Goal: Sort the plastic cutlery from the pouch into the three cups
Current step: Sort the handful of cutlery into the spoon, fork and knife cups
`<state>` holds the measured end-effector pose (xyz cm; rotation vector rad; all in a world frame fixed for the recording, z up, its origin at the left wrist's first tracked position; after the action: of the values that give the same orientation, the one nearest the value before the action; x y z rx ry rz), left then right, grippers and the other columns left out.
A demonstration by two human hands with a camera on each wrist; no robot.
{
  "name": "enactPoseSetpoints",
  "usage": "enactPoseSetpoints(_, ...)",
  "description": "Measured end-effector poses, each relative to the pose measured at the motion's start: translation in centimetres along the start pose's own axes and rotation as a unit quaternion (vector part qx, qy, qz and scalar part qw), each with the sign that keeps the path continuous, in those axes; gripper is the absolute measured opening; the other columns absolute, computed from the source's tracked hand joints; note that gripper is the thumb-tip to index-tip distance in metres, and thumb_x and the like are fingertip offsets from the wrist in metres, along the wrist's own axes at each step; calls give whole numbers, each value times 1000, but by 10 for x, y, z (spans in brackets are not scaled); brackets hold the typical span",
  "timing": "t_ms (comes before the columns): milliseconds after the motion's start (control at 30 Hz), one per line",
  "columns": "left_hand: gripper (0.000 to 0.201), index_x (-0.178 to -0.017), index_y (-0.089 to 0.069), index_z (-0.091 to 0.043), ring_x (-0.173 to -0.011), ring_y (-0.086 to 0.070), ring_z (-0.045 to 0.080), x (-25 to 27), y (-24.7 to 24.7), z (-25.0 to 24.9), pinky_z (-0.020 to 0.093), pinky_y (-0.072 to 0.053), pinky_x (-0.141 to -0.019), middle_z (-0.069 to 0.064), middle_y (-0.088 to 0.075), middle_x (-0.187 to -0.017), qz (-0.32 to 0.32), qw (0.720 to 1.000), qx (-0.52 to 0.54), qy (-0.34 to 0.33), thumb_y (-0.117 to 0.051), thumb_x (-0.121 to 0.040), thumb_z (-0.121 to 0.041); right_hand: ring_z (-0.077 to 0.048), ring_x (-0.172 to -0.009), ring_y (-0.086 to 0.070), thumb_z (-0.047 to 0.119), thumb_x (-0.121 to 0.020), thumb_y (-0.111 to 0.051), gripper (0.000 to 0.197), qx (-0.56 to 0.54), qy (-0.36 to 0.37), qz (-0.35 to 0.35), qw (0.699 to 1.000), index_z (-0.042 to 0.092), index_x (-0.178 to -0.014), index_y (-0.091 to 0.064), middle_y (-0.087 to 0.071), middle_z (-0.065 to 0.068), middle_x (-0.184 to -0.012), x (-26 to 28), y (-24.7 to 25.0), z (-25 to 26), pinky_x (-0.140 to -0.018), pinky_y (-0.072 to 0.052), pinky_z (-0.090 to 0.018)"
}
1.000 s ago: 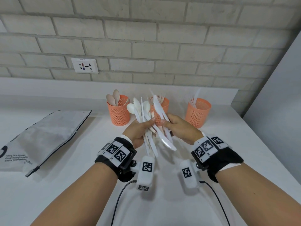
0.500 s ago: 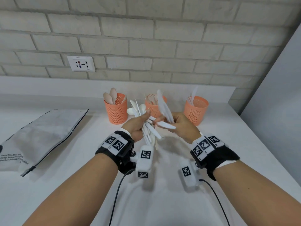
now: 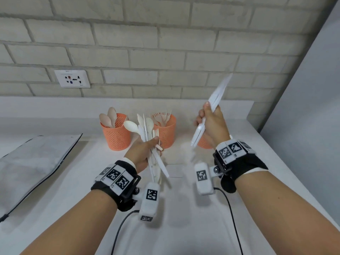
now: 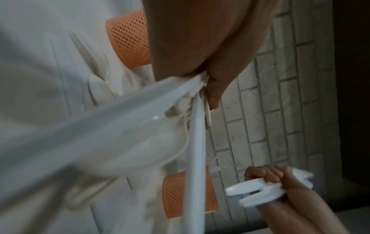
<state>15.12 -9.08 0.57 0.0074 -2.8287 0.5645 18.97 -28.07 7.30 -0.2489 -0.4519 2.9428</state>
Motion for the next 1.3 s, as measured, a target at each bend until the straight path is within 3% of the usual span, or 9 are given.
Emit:
enactPoseSetpoints(100, 18, -109, -49, -9, -62, -58, 19, -2, -10, 0, 26, -52, -53, 8, -54, -74, 41, 998, -39, -31, -48, -93, -1, -8, -52, -36, 25, -100, -39, 7, 95, 104, -16, 990, 20, -100, -45, -37, 5, -63, -29, 3, 18, -54, -37, -25)
enactPoseSetpoints(267, 40, -132, -37, 1, -54, -61, 11, -13, -28, 1, 22, -51, -52, 9, -55, -77, 91, 993, -56, -45, -47, -94, 0, -12, -103, -54, 28, -99, -38, 35, 232, 231, -34, 944, 7, -127, -40, -55, -1, -110, -67, 13, 33, -91, -43, -23)
enactPoseSetpoints(433, 64, -139, -25, -1, -62, -62, 18, -21, -35, 0, 26, -50, -55, 7, -64, -78, 107, 991, -53, -56, -56, -83, -8, -15, -76, -55, 22, -99, -39, 27, 313, 126, -27, 941, 4, -118, -42, -52, 3, -86, -90, 38, -16, -71, -45, -29)
enactPoseSetpoints(533, 50, -134, -31, 0, -62, -62, 17, -24, -35, 2, 26, -50, -57, 10, -61, -83, 102, 992, -40, -55, -54, -89, -4, -30, -93, -61, 19, -97, -42, 26, 357, 25, -5, 934, 5, -120, -44, -58, -11, -101, -96, 49, -36, -71, -50, -30)
enactPoseSetpoints(733, 14, -106, -52, -3, -63, -62, 11, -24, -41, 1, 23, -51, -61, 8, -56, -78, 118, 993, -13, -19, -50, -92, -2, -25, -127, -40, 38, -82, -67, 73, 446, 51, 3, 894, 9, -140, -32, -39, -15, -137, -95, 43, -21, -106, -32, -32)
enactPoseSetpoints(900, 24, -115, -51, -3, -68, -67, 13, -30, -43, -5, 30, -55, -70, 7, -60, -80, 61, 997, 40, -1, -51, -91, 0, -13, -87, -52, 16, -78, -71, 32, 389, 266, 22, 882, 6, -106, -60, -53, -9, -97, -55, 6, 13, -79, -39, -14)
enactPoseSetpoints(1033, 22, -112, -54, 4, -64, -65, 20, -23, -29, -10, 31, -56, -63, 13, -62, -79, -5, 996, 82, -30, -50, -90, 4, -5, -63, -58, 8, -81, -68, 3, 404, 150, 293, 853, 6, -80, -70, -67, -4, -73, 18, -47, 0, -64, -47, -12)
enactPoseSetpoints(1167, 12, -99, -55, 4, -57, -67, 18, -23, -24, -8, 25, -55, -52, 14, -63, -67, -37, 994, 101, -38, -46, -94, -2, -8, -64, -54, 13, -80, -70, 14, 465, 99, 356, 804, 4, -88, -66, -61, 1, -70, 40, -60, -23, -65, -47, -22)
enactPoseSetpoints(1300, 36, -123, -47, 6, -73, -63, 18, -24, -20, -1, 26, -54, -56, 9, -60, -78, -64, 996, 54, -43, -52, -94, -15, -16, -73, -58, 11, -73, -70, 27, 519, 76, 370, 767, 4, -96, -59, -66, -10, -82, 45, -61, -31, -68, -49, -30)
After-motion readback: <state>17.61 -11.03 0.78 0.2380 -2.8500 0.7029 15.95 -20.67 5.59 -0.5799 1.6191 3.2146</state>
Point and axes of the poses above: each hand's wrist, its own x-axis away from the middle knuckle, its own y-axis out of the back of the hand, z = x × y, the point moved 3 cm from there along -x, towards the middle knuckle
